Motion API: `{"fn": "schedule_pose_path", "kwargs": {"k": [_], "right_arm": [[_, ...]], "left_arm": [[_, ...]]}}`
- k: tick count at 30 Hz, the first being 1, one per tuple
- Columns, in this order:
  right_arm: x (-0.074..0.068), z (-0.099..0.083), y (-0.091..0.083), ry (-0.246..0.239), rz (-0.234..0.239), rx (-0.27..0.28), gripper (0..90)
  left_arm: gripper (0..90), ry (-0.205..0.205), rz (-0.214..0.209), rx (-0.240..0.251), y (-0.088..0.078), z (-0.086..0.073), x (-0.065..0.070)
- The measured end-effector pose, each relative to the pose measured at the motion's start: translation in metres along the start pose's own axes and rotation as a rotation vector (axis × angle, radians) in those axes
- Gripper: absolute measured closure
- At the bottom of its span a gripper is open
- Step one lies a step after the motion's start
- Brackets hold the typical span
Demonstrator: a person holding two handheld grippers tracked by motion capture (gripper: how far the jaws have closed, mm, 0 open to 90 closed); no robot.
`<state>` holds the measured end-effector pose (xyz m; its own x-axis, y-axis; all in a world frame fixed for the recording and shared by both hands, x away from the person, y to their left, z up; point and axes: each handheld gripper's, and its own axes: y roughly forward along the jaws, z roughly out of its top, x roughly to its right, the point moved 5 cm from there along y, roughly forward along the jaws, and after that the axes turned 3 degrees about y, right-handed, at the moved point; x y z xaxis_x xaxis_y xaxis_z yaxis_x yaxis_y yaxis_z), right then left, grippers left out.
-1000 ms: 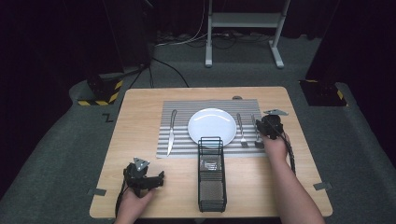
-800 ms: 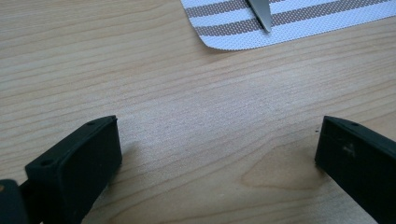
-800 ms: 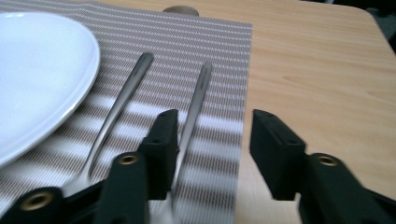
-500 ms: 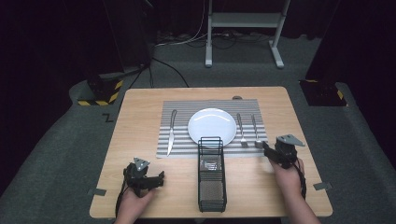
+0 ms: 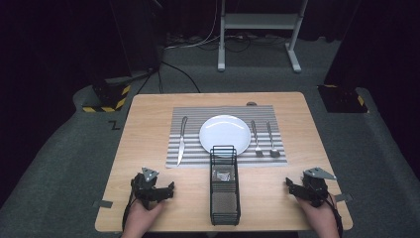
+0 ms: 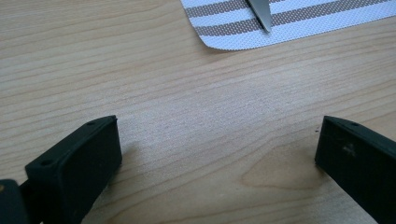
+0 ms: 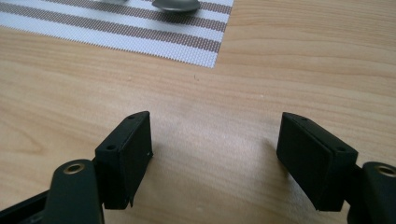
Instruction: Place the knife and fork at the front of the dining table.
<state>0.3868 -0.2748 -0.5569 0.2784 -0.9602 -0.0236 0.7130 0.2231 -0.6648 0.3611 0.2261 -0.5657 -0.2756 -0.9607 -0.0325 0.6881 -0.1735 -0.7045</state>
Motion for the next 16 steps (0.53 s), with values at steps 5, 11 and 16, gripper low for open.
{"fn": "schedule_pose_path", "kwargs": {"k": [5,11,16], "right_arm": [[-0.0029,-0.0029,-0.002,-0.004,0.006,-0.009,19.2],[-0.0044,-0.0031,-0.0015,-0.009,0.011,-0.016,17.1],[-0.0044,-0.0028,-0.0011,-0.01,0.011,-0.016,16.8]], "left_arm": [[0.6,0.0,0.0,0.0,0.0,0.0,0.0],[0.5,0.001,0.0,0.0,0.0,0.0,0.0],[0.5,0.0,0.0,0.0,0.0,0.0,0.0]]}}
